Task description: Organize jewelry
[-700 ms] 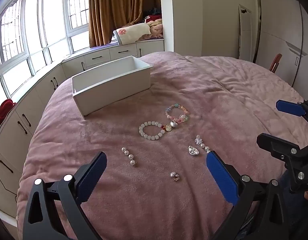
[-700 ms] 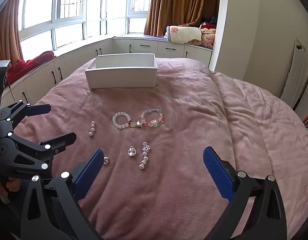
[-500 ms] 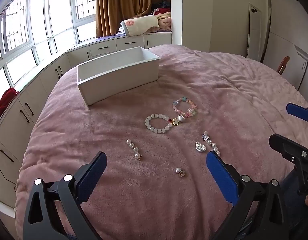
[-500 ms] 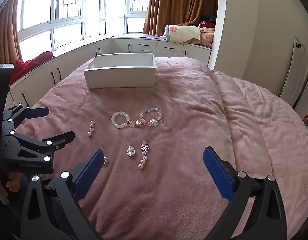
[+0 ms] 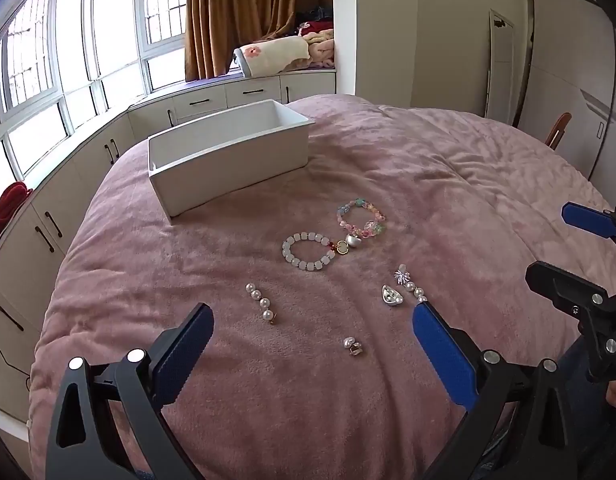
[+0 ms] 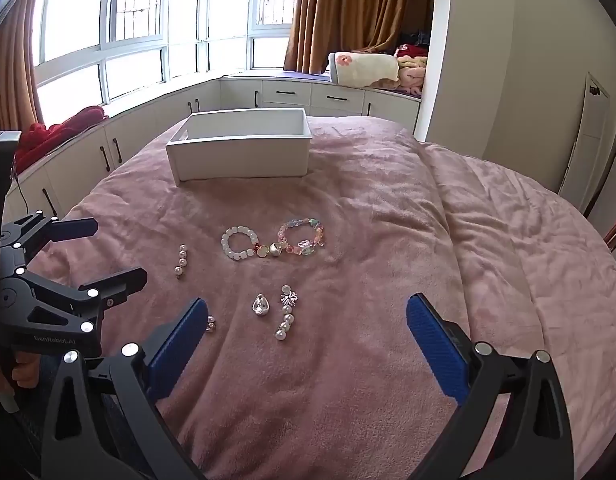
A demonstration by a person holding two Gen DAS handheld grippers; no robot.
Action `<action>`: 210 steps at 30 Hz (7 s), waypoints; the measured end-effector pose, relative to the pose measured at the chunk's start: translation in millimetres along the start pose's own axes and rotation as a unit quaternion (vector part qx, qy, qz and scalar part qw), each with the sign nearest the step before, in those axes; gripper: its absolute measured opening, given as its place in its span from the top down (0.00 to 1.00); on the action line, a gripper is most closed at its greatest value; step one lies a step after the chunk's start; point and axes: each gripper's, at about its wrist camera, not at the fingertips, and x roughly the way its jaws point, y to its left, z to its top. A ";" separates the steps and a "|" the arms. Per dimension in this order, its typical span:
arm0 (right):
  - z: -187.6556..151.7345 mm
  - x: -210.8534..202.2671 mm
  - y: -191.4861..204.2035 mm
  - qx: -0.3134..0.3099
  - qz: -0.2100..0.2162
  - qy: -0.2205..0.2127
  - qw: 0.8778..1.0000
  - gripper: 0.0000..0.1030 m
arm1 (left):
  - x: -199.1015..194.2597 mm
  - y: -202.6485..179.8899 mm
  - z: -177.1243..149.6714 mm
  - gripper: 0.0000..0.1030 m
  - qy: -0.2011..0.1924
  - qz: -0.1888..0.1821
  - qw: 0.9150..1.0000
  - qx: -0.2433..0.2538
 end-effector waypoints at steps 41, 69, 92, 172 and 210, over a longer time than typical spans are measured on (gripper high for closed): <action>2.8 -7.5 -2.1 0.004 -0.002 -0.011 1.000 0.04 | 2.5 6.4 -3.0 0.02 0.002 0.005 1.000 -0.006; 4.7 -14.5 -1.4 0.013 -0.005 -0.037 0.999 0.04 | 1.9 5.9 -3.2 0.02 0.001 0.006 1.000 -0.006; 5.0 -14.7 -0.9 0.014 -0.004 -0.037 0.999 0.04 | 2.0 5.5 -3.1 0.02 0.001 0.006 1.000 -0.006; 80.8 260.9 -23.8 -0.015 0.037 0.137 0.990 0.51 | 223.6 38.7 68.0 0.19 0.115 -0.057 0.992 0.018; 213.4 236.5 -14.0 0.028 0.133 0.022 0.990 0.89 | 149.6 110.0 175.8 0.86 0.006 -0.074 0.997 -0.035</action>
